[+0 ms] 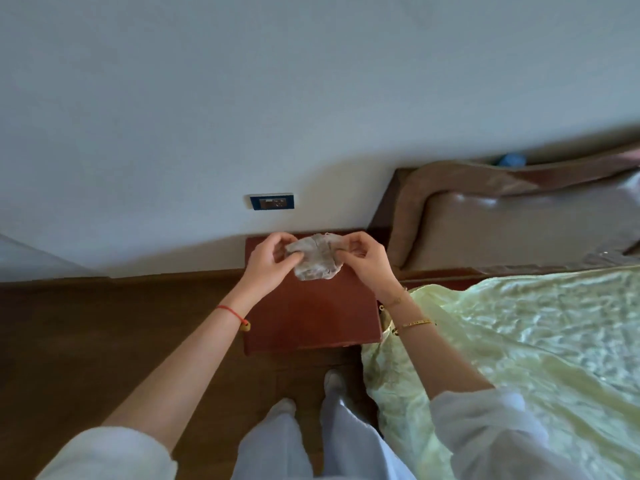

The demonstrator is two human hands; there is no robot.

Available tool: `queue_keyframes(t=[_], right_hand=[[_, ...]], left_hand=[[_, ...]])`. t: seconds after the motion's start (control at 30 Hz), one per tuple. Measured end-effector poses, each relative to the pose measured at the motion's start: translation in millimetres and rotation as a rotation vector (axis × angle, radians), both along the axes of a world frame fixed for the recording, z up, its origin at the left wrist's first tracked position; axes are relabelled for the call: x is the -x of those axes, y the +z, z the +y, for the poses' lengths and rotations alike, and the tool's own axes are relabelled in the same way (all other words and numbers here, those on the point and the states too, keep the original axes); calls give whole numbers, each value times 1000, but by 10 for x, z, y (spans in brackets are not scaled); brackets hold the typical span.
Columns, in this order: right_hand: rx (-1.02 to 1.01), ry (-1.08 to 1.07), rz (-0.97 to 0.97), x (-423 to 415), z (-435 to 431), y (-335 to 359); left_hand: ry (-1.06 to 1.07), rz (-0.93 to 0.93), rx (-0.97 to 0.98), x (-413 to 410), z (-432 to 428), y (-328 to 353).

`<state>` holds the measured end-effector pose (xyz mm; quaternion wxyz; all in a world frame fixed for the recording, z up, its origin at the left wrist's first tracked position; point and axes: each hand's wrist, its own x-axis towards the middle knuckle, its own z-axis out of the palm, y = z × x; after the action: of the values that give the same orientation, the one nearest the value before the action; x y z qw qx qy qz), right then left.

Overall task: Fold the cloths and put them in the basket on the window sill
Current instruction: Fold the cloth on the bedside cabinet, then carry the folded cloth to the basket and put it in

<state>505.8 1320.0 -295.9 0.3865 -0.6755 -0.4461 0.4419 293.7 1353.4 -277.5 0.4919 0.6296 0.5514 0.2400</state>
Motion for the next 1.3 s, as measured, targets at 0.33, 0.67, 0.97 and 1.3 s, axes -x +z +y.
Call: queue_keyframes(t=[0.33,0.67,0.97,1.3], right_hand=[[-188,-452,26,256,-1648,910],[-270,-985,-43,1036,-3854,1306],[-300,-1367,-144,1878,-5691,1572],[-185,-1701,-210,3077,-8079,1799]], left_hand=[[-462,-221,-121,-100,-748,871],[-1005,-372,52,-337,-2142,1203],[-1470,-407,198,-597,-3839,1433],[-2035,-417,239,-347,-6590,1591]])
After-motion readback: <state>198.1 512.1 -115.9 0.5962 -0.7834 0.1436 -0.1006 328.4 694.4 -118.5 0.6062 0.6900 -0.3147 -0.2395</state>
